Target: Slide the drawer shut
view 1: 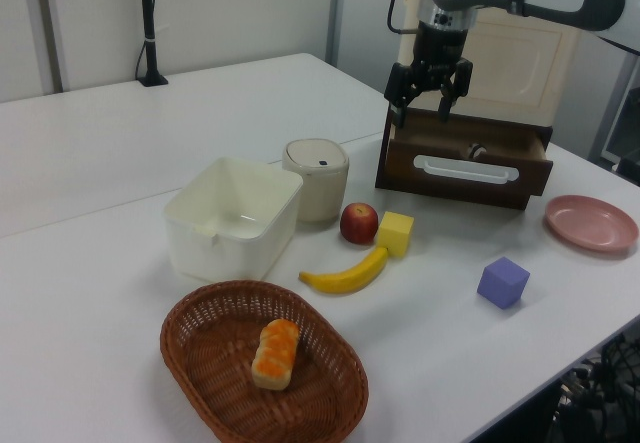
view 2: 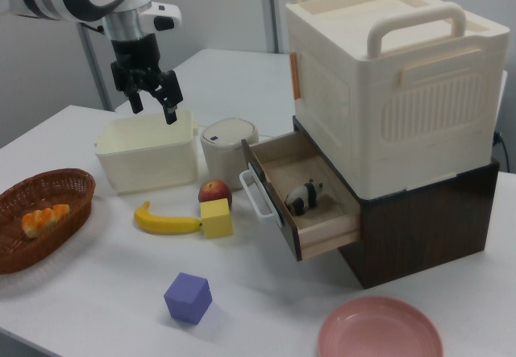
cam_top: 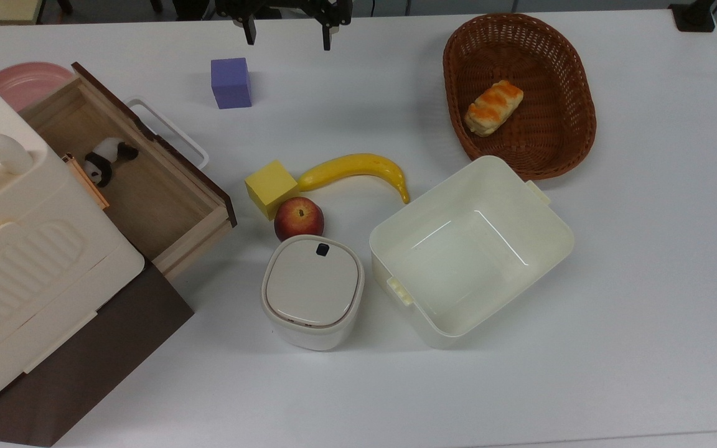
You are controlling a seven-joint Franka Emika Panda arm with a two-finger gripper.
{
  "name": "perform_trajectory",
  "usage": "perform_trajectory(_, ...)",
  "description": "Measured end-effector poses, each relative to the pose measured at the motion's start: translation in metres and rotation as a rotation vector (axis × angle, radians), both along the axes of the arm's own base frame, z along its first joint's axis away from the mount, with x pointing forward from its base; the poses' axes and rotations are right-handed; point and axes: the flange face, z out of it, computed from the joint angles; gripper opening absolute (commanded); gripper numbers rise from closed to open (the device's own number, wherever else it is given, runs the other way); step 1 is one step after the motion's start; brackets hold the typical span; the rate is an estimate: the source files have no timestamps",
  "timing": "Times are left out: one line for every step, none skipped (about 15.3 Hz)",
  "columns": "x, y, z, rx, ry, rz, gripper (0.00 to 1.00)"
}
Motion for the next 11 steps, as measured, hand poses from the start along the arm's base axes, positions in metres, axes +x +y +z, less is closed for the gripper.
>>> perform_trajectory(0.0,0.0,0.0,0.0,0.0,0.0,1.0)
perform_trajectory(0.0,0.0,0.0,0.001,0.0,0.0,1.0)
perform_trajectory(0.0,-0.0001,0.0001,0.002,0.0,0.0,1.0)
perform_trajectory(-0.0001,-0.0001,0.0001,0.003,0.0,-0.001,1.0)
perform_trajectory(-0.0007,-0.0002,-0.0002,0.002,0.005,0.003,1.0)
perform_trajectory(-0.0025,-0.0004,-0.001,0.002,0.019,0.019,1.0)
perform_trajectory(-0.0034,-0.0007,-0.0011,0.002,0.025,0.026,1.0)
perform_trajectory(-0.0038,-0.0009,-0.0012,0.002,0.028,0.027,1.0)
perform_trajectory(-0.0039,-0.0009,-0.0013,0.002,0.029,0.028,1.0)
perform_trajectory(-0.0039,-0.0009,-0.0013,0.002,0.029,0.029,1.0)
perform_trajectory(-0.0039,-0.0008,-0.0013,0.002,0.029,0.03,1.0)
